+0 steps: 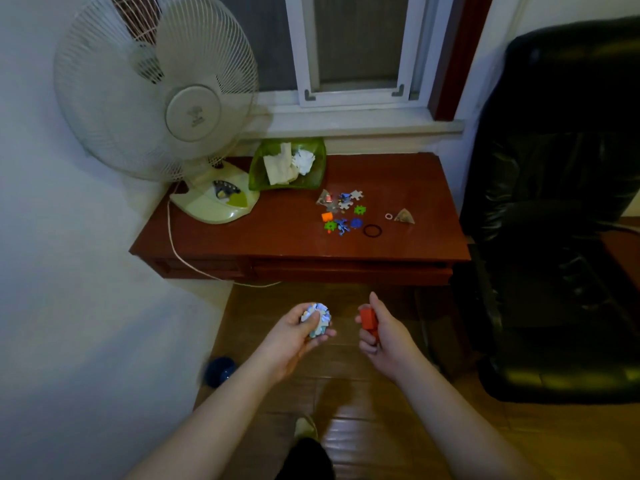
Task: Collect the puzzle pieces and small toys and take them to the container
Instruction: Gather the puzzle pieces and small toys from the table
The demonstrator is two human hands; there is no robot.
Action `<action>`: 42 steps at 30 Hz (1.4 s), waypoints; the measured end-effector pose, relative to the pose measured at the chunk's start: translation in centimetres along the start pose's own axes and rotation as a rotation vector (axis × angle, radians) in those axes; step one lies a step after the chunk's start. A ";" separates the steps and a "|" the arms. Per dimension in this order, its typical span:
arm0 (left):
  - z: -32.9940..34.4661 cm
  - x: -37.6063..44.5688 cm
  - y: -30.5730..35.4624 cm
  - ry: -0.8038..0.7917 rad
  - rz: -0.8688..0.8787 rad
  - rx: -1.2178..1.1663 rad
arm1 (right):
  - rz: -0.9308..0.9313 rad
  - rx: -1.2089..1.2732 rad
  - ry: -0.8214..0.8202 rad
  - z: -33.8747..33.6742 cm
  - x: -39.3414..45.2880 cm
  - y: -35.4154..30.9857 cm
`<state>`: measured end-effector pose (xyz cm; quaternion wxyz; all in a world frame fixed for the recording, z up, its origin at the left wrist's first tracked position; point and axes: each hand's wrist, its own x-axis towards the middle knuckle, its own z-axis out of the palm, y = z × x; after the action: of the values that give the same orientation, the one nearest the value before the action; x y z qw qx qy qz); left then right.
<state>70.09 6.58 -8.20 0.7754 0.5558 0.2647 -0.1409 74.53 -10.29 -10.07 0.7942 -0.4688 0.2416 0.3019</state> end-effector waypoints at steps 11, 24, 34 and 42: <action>-2.0 11.5 3.3 0.012 -0.067 -0.137 | 0.046 -0.057 0.031 3.3 8.5 -5.0; -8.2 23.5 8.9 -0.023 -0.126 0.434 | 0.174 -0.166 0.240 7.0 17.7 -7.4; -6.7 28.7 11.0 0.113 -0.133 0.488 | -0.028 -0.653 0.360 5.4 23.5 -12.4; -5.4 32.2 12.2 0.115 -0.181 0.593 | -0.028 -0.601 0.267 3.8 30.2 -17.6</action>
<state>101.38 18.28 -18.23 0.5476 0.7389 0.3040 -0.2485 108.54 -5.97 -17.99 0.5857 -0.7208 0.2372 0.2849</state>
